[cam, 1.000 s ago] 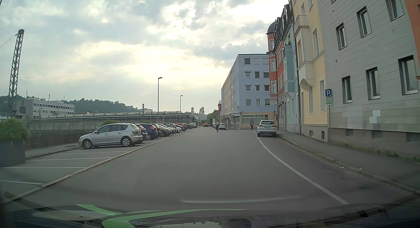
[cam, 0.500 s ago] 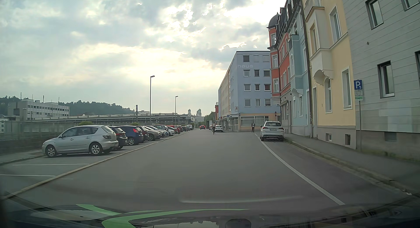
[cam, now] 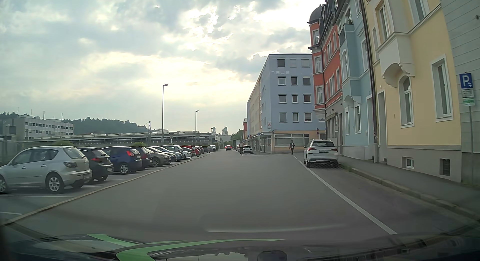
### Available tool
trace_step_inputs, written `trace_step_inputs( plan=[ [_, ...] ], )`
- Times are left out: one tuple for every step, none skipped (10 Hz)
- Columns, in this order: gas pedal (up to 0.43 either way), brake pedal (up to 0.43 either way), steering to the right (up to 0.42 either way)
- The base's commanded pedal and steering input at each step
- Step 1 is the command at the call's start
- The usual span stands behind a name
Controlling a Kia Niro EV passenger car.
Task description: Follow the waypoints while adhering to traffic rules and regulations
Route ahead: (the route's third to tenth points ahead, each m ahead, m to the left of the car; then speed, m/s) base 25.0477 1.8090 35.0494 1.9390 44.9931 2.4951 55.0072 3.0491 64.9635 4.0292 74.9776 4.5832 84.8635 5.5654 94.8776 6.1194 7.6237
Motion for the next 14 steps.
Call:
trace_step_inputs(
  plan=[
    [0.02,0.0,0.006],
    [0.02,0.0,0.006],
    [0.02,0.0,0.006],
    [0.02,0.0,0.005],
    [0.02,0.0,0.005],
    [0.02,0.0,0.005],
    [0.02,0.0,0.005],
    [0.0,0.0,0.006],
    [0.0,0.0,0.007],
    [0.0,0.0,0.007],
    [0.0,0.0,0.007],
    [0.0,0.0,0.007],
    [0.0,0.0,0.007],
    [0.0,0.0,0.007]
  ],
)
